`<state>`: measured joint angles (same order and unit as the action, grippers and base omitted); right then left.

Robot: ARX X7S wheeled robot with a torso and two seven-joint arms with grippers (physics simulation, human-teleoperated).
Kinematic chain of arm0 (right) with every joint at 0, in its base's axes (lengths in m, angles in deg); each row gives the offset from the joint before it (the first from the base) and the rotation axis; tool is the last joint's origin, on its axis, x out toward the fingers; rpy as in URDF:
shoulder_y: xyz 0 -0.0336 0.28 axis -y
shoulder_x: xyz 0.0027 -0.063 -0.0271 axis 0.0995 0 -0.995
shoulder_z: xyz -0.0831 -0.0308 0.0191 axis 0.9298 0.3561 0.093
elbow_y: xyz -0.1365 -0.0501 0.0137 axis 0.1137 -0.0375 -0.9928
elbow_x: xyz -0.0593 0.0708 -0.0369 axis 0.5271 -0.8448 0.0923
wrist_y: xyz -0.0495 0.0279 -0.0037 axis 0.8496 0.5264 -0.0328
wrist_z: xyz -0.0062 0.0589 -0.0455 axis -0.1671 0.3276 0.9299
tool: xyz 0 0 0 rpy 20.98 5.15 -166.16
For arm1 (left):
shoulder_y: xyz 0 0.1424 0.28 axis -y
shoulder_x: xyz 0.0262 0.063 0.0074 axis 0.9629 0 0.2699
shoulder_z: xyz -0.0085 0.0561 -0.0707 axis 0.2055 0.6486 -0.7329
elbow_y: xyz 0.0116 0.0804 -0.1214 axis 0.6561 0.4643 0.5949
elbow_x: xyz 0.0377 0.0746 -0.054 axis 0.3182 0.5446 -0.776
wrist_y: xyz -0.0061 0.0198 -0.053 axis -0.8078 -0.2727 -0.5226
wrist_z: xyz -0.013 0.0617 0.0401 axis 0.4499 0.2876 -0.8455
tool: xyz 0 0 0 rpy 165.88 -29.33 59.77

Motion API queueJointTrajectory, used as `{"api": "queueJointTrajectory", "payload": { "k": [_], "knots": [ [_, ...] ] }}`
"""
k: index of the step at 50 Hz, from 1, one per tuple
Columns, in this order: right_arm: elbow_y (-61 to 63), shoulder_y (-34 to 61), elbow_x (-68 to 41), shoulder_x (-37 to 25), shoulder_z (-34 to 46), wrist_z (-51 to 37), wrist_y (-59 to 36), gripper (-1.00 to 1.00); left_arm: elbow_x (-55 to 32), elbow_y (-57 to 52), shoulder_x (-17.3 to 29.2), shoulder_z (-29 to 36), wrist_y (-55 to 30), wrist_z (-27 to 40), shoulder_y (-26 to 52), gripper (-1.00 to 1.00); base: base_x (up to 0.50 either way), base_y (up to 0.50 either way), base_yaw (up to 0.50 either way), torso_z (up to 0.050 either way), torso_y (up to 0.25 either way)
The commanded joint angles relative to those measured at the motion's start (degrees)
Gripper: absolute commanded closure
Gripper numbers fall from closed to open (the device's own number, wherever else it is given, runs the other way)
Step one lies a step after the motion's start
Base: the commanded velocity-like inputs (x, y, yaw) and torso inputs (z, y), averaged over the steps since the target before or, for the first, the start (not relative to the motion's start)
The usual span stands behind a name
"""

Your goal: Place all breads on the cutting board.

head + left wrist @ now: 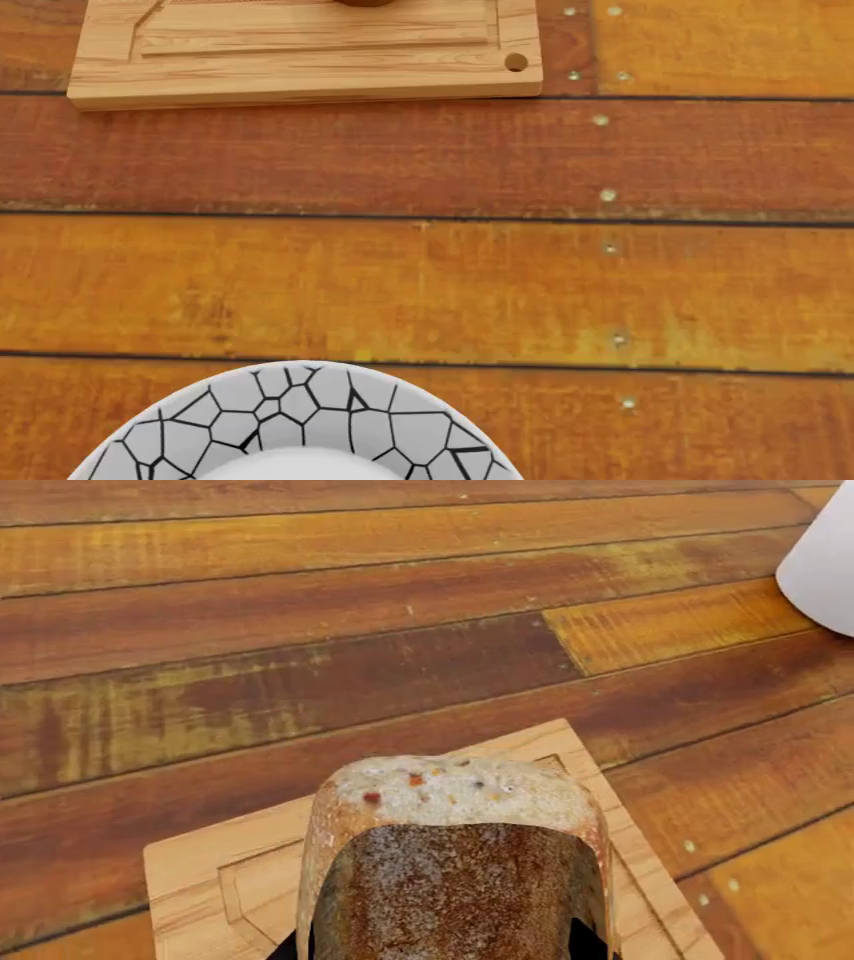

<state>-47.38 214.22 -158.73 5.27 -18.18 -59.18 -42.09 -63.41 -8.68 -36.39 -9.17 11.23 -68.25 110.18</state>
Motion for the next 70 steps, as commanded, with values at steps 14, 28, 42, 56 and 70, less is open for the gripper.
{"api": "queueJointTrajectory", "payload": {
  "k": [14,28,42,56,70],
  "knots": [
    [4.46,-1.87,-1.98,-3.46,-2.98,-3.56,-1.21,-1.00,-12.70,2.80,-4.04,14.27,0.20,1.82,-1.28,1.00,0.00,0.00,0.00,0.000,0.001],
    [3.84,-2.28,-1.22,-3.31,-2.87,-2.99,-0.84,-1.00,-12.21,2.80,-4.04,14.97,0.81,3.45,-1.86,1.00,0.00,0.00,0.00,0.000,0.000],
    [5.60,-3.13,-1.94,-4.43,-3.90,-4.50,-1.21,-1.00,-29.11,2.12,-4.04,33.79,5.05,5.50,-2.23,1.00,0.00,0.00,0.00,0.000,0.000],
    [6.66,-3.68,-2.23,-5.09,-4.40,-5.17,-1.65,-1.00,-39.21,1.92,-4.04,44.06,8.12,6.49,-1.33,-1.00,0.00,0.00,0.00,0.000,0.000],
    [8.17,-2.47,-2.72,-6.38,-5.17,-6.47,-3.00,-1.00,-42.77,2.62,-4.04,46.59,8.91,3.85,3.64,-1.00,0.00,0.00,0.00,0.000,0.000]
  ]
}}
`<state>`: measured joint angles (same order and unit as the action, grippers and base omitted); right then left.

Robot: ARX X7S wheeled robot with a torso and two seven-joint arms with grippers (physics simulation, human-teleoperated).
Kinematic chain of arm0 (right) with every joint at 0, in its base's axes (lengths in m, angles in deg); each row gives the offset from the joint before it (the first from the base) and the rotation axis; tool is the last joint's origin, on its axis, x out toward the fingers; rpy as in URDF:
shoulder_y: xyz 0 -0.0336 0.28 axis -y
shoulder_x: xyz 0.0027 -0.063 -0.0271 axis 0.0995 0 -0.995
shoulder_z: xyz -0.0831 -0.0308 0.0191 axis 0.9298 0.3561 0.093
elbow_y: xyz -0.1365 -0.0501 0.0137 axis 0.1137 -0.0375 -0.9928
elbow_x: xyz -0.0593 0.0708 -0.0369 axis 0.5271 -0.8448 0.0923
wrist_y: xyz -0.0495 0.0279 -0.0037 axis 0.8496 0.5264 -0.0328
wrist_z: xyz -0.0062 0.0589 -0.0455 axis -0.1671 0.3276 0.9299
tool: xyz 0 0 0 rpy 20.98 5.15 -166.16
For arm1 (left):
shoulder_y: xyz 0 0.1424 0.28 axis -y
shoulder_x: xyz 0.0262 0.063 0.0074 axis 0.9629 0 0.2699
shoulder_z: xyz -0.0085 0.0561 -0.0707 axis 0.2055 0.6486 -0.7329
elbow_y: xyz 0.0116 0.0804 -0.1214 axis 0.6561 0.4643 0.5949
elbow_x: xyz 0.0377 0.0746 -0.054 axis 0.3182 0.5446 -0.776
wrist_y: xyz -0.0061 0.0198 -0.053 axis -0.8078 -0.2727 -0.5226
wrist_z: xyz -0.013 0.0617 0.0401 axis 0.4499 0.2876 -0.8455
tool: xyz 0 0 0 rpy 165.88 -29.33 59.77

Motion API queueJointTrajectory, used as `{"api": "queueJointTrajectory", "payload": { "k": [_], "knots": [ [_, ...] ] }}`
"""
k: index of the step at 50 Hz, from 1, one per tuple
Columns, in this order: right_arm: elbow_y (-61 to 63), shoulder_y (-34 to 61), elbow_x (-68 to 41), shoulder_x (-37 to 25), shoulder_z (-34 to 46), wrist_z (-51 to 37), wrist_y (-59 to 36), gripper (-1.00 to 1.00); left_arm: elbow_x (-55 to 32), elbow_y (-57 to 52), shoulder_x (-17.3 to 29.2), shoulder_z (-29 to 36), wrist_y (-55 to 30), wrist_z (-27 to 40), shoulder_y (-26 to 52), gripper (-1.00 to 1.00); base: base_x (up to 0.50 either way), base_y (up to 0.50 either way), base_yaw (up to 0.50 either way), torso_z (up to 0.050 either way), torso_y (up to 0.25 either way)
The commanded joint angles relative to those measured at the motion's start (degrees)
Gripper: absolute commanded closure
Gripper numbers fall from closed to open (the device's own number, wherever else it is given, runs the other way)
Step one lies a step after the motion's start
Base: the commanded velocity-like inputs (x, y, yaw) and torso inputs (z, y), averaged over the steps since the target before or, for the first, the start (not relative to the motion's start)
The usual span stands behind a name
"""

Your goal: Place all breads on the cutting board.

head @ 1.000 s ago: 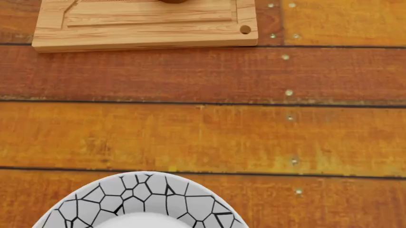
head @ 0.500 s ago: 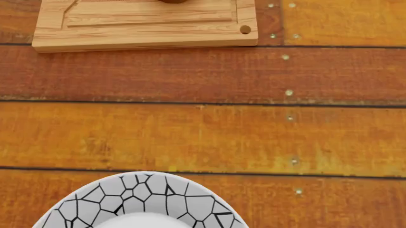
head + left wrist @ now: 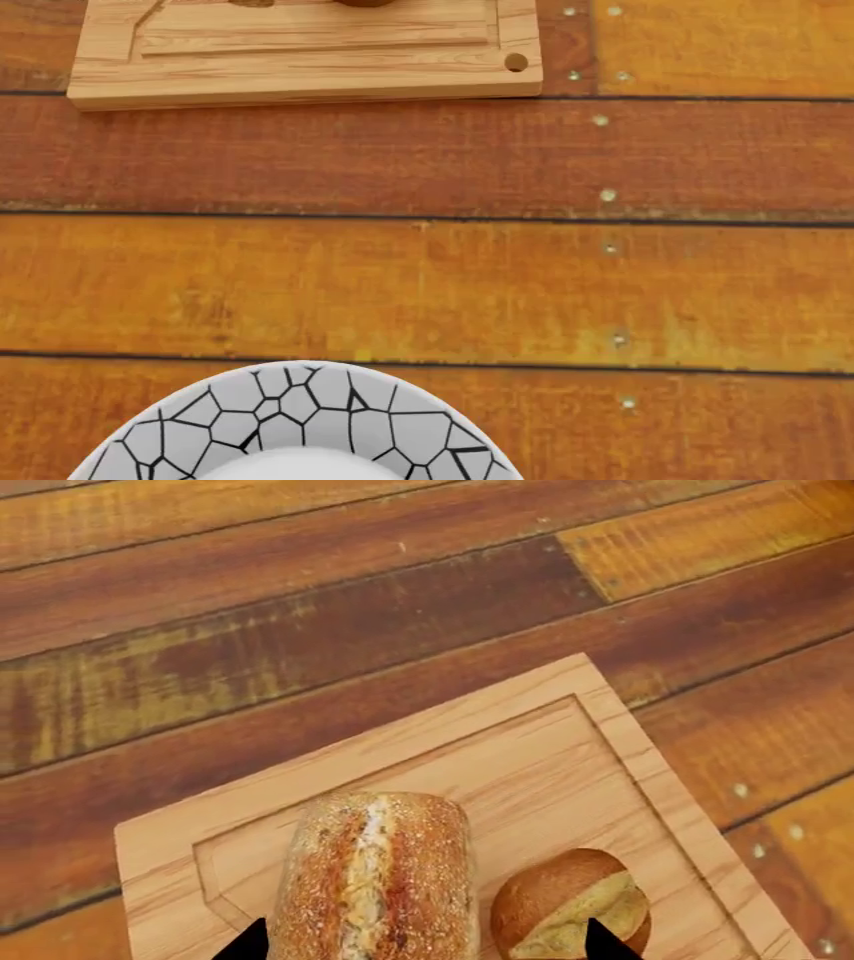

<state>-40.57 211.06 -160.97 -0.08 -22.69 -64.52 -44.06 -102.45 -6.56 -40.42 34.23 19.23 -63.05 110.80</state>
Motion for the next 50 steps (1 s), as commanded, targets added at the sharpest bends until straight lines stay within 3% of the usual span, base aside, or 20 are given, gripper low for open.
{"api": "queueJointTrajectory", "payload": {
  "k": [1,15,17,20,24,35,38,39,40,47,50],
  "knots": [
    [1.73,0.81,-0.52,-1.22,-0.72,-1.43,-1.19,-1.00,-3.76,0.56,-0.01,3.31,1.10,-1.52,3.31,-1.00,0.00,0.00,0.00,0.000,0.000],
    [12.58,1.74,-5.56,-7.13,-5.25,-9.92,-4.45,-1.00,-2.64,0.65,2.68,2.53,1.56,-5.35,8.40,-1.00,0.00,0.00,0.00,0.000,0.000],
    [14.75,1.60,-6.93,-8.21,-6.38,-11.65,-4.86,-1.00,5.39,-0.14,4.20,-6.44,0.08,-4.85,8.53,-1.00,0.00,0.00,0.00,0.000,0.000],
    [19.03,0.41,-8.82,-10.33,-8.04,-14.28,-4.72,-1.00,13.66,-9.96,10.03,-23.49,-5.89,1.20,8.52,-1.00,0.00,0.00,0.00,0.000,0.000],
    [23.66,-0.98,-12.23,-12.99,-10.36,-18.05,-5.21,-1.00,15.02,-15.38,13.33,-29.56,-9.09,4.93,8.32,-1.00,0.00,0.00,0.00,0.000,0.000],
    [33.80,-3.65,-20.67,-19.17,-15.39,-28.00,-5.66,-1.00,-1.66,-41.44,27.50,-42.21,-18.40,28.89,0.59,-1.00,0.00,0.00,0.00,0.000,0.000],
    [35.35,-4.20,-21.99,-20.19,-16.05,-29.45,-5.66,-1.00,-3.79,-43.16,29.24,-43.80,-19.40,30.78,1.32,-1.00,0.00,0.00,0.00,0.000,0.000],
    [40.72,-6.71,-25.01,-24.12,-18.18,-33.08,-3.98,-1.00,-12.38,-51.76,36.41,-48.47,-18.88,39.38,-4.79,-1.00,0.00,0.00,0.00,0.000,0.000],
    [41.99,-7.50,-26.05,-24.85,-18.70,-34.01,-3.51,-1.00,-17.77,-56.65,37.37,-49.40,-18.36,45.16,-6.41,-1.00,0.00,0.00,0.00,0.000,0.000],
    [47.37,-12.15,-32.08,-28.31,-21.31,-38.62,-0.21,-1.00,-26.45,-63.36,40.78,-52.28,-14.83,52.02,-12.32,-1.00,0.00,0.00,0.00,0.000,0.000],
    [49.68,-15.54,-33.43,-29.30,-22.43,-39.52,2.66,-1.00,-25.26,-67.02,41.70,-53.24,-12.25,52.53,-16.19,-1.00,0.00,0.00,0.00,0.000,0.000]
  ]
}}
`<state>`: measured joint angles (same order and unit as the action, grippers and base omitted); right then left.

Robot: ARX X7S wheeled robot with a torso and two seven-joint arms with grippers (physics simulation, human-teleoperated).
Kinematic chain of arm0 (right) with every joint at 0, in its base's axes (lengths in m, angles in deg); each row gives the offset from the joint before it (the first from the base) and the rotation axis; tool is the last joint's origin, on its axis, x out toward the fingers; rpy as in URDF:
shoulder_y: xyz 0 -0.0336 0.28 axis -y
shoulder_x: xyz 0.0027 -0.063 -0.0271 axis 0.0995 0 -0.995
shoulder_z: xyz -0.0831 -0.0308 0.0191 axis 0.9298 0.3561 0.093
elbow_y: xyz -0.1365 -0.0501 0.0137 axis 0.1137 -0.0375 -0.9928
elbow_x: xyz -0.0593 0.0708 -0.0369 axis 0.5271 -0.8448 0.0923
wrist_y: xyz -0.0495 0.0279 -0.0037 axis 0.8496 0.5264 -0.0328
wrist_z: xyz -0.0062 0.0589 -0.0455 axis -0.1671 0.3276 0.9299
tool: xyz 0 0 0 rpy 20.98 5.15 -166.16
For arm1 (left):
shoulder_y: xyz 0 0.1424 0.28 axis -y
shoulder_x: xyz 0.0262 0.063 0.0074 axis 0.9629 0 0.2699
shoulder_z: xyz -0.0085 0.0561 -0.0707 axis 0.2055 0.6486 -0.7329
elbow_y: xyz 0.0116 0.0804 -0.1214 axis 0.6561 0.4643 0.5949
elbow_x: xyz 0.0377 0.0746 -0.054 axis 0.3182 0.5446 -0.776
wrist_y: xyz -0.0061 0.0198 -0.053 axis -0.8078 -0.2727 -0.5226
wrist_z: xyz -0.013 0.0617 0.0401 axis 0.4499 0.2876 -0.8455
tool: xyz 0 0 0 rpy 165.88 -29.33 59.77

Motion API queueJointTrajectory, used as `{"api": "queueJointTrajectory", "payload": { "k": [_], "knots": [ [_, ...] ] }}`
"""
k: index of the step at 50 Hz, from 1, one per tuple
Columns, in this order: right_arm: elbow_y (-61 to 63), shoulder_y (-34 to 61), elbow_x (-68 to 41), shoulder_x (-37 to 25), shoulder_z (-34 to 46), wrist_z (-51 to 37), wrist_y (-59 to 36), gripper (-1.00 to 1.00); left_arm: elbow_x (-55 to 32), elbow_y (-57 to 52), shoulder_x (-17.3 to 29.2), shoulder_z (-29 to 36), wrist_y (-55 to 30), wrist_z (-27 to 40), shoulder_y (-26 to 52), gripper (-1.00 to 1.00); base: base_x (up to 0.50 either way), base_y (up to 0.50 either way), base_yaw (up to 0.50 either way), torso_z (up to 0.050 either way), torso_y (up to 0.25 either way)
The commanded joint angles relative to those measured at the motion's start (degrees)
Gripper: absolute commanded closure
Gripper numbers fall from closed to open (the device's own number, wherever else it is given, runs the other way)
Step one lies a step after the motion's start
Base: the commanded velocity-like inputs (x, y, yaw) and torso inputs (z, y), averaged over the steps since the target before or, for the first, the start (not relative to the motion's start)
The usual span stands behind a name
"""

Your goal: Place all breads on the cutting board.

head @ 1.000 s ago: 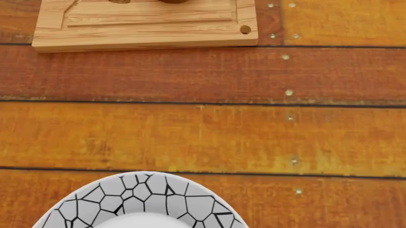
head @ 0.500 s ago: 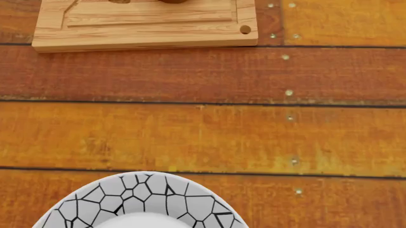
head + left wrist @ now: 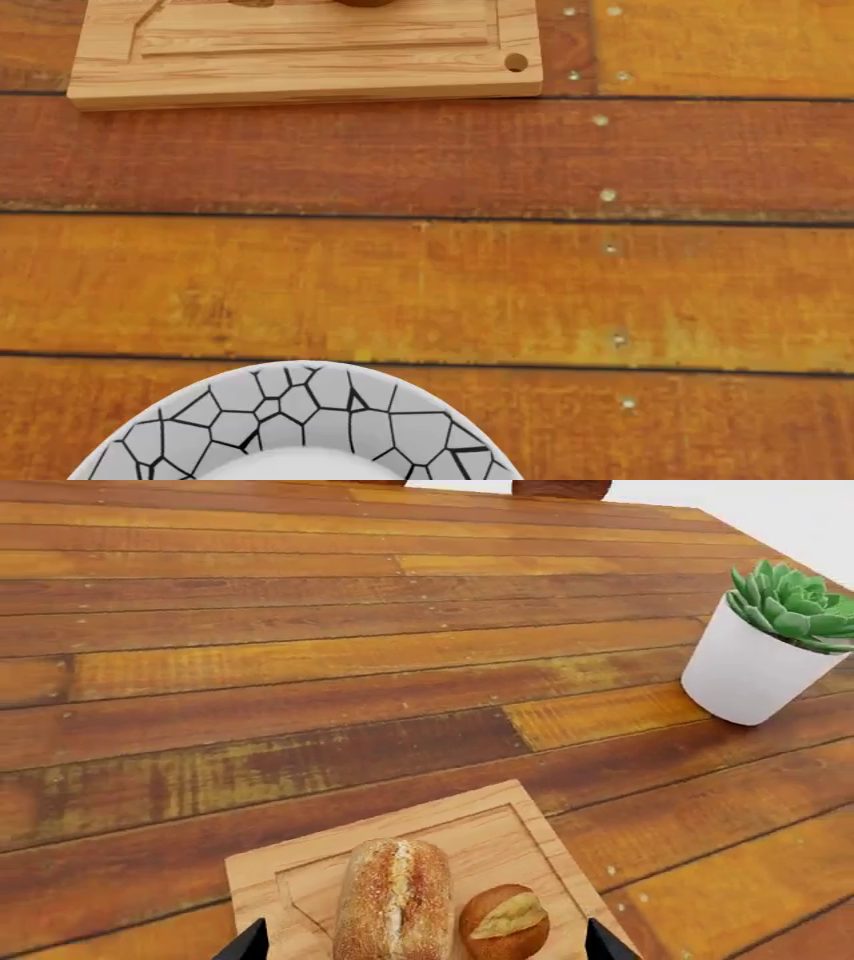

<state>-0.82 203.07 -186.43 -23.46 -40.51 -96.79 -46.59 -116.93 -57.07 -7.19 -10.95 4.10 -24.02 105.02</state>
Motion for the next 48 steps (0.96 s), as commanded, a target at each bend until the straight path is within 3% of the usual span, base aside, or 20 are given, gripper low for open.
{"api": "queueJointTrajectory", "payload": {
  "k": [1,9,23,41,48],
  "knots": [
    [10.44,-9.08,-7.34,-6.06,-5.03,-6.93,6.76,-1.00,-11.84,-17.46,8.40,-9.72,5.77,13.18,-13.29,-1.00,0.00,0.00,0.00,0.000,0.000],
    [15.58,-10.55,-11.06,-10.62,-6.75,-10.14,7.35,-1.00,-14.84,-26.80,11.98,-11.39,8.26,17.18,-19.03,-1.00,0.00,0.00,0.00,0.000,0.000],
    [20.11,-7.69,-17.05,-13.99,-8.16,-14.65,5.74,-1.00,-21.72,-32.07,16.29,-11.99,8.69,24.79,-16.08,-1.00,0.00,0.00,0.00,0.000,0.000],
    [22.89,-10.69,-17.65,-15.53,-9.26,-14.75,7.99,-1.00,-21.89,-35.10,18.80,-13.59,10.38,24.88,-18.47,-1.00,0.00,0.00,0.00,0.000,0.000],
    [22.98,-11.89,-17.26,-15.63,-9.44,-14.34,8.78,-1.00,-20.32,-33.85,18.58,-14.18,11.44,23.08,-20.09,-1.00,0.00,0.00,0.00,-0.003,0.160]
  ]
}}
